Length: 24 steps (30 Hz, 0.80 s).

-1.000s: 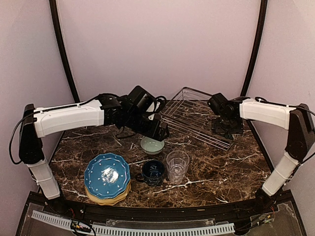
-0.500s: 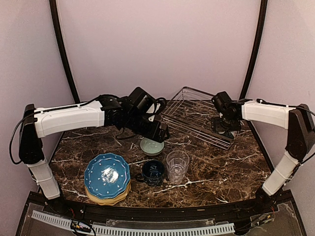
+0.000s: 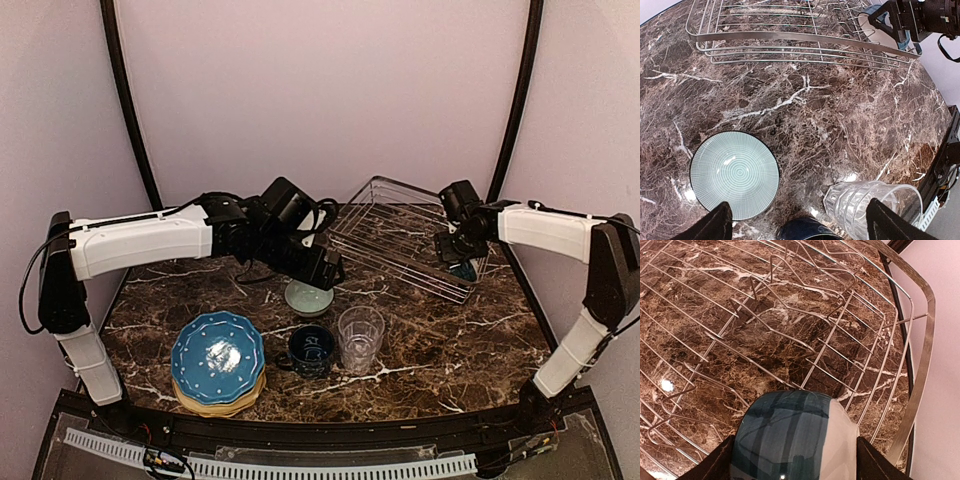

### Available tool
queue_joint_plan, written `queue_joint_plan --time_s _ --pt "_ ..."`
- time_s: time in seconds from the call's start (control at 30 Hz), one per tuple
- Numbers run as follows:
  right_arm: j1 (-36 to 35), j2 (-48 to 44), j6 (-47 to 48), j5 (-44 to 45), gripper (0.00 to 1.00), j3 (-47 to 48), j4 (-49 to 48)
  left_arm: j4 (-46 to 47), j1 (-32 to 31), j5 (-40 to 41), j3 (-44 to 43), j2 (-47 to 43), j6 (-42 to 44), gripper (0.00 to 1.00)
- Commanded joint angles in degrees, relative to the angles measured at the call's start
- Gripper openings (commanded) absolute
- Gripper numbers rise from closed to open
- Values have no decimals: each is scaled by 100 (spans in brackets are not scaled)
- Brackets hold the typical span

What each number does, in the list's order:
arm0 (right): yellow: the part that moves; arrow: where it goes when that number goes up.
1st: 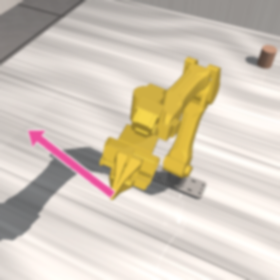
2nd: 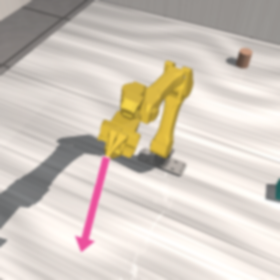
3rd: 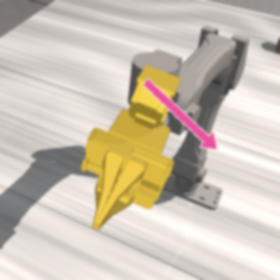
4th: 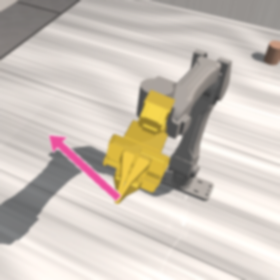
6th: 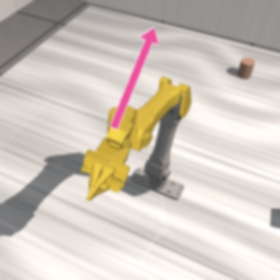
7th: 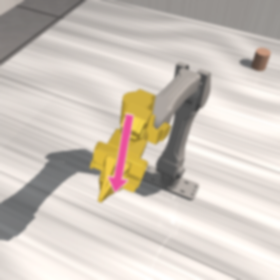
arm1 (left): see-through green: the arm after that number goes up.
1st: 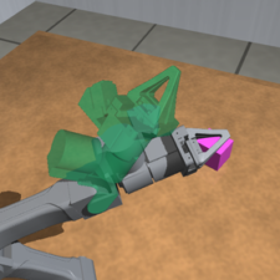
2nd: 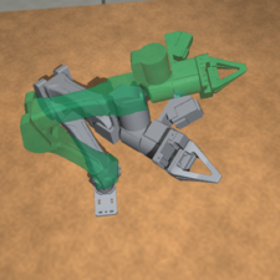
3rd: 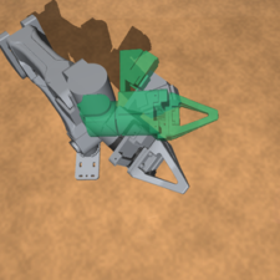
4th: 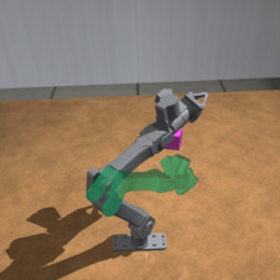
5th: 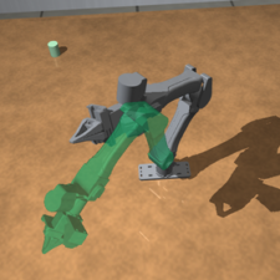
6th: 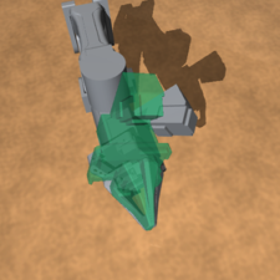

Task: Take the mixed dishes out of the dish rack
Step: Grab the bowl from the dish rack.

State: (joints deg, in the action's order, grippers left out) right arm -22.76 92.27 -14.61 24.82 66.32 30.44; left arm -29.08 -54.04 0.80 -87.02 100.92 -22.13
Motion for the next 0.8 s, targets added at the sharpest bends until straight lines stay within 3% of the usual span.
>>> queue_joint_plan --time_s 0.0,0.4,0.6,0.77 --pt "79 -217 -11 -124 61 25 421 11 -39 -62 18 -105 -30 92" --pt "184 -953 -300 -226 33 25 -310 143 -41 -291 58 -205 -125 92" --pt "506 -1425 -548 -1286 30 -42 -949 341 -25 -403 202 -358 -248 92" --pt "812 -1900 -771 -2907 30 -317 -1655 1001 115 -1092 477 -497 -534 92"
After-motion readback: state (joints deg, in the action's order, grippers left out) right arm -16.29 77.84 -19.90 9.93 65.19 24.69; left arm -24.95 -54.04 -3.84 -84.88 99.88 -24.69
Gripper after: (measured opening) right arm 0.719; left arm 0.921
